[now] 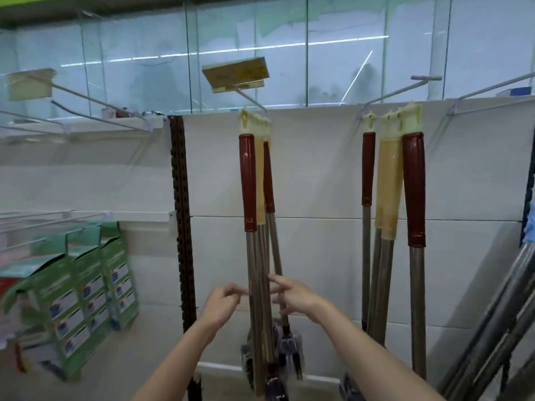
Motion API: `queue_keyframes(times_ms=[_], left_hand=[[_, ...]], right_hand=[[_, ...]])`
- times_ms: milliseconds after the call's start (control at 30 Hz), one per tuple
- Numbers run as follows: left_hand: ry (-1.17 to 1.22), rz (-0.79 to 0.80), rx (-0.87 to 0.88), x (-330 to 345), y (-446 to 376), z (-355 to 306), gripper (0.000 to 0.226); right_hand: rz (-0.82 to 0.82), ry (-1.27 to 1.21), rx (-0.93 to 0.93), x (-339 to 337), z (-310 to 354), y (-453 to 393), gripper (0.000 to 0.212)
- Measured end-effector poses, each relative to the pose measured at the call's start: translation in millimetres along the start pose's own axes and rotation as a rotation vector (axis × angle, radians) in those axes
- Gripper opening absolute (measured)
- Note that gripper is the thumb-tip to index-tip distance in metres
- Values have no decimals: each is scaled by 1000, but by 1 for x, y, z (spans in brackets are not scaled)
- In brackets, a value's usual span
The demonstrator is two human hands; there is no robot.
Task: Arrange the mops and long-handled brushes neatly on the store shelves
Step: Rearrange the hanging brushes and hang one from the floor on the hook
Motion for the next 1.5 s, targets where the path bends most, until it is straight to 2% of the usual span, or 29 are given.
queue_keyframes(times_ms=[67,167,233,267,333,433,600,667,800,867,967,1033,1133,1200,1333,1433,1500], left_hand=[[63,-27,-4,-1,-18,-8,28],[92,27,-13,4,-41,-21,43],[129,81,-3,14,-45,-32,44],[141,122,10,19,-44,-37,37],[142,195,15,30,-41,-43,20],[214,195,8,36,-41,-40,17],[247,194,-47,28,-30,-28,26],[248,199,-29,24,-21,-26,19],[241,212,-9,22,-11,-14,17],[276,200,-9,25,-9,-8,18],[299,175,0,32,-7,-12,15],[294,179,6,31,-9,-17,18],[262,179,25,24,-7,-22,29],[272,144,-27,19,-6,-11,39],[286,121,-136,14,1,29,42],[338,164,-162,15,15,36,40],[329,196,-156,17,20,40,31]], right_hand=[[-38,-22,-30,-3,-2,-7,54],[-206,-7,-70,-11,-8,-19,45],[-309,23,-58,-19,-15,-30,47],[-332,43,-50,-22,-16,-33,53],[-320,78,-49,-26,-17,-43,64],[-209,34,6,-24,-22,-57,65],[-154,-132,24,-8,-27,-65,33],[-90,-189,22,4,-22,-62,20],[-98,-259,-31,27,-24,-63,25],[-147,-339,-39,33,-23,-59,17],[-162,-458,-29,35,-15,-55,37],[-195,-562,-2,32,-9,-54,34],[-349,-657,-19,19,-11,-45,28],[-355,-686,-27,17,-13,-35,39],[-253,-514,-113,33,-17,-10,45],[-212,-277,-138,40,-13,7,82],[-242,-229,-120,40,-16,12,79]])
Point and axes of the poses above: each hand's wrist, its own y-axis away from the middle knuckle, its own x-axis out of the palm, z = x × y, the point moved 3 cm from there along -y, towards the middle knuckle, and after that the axes turned 6 degrees about -x, right-handed, at the moved point
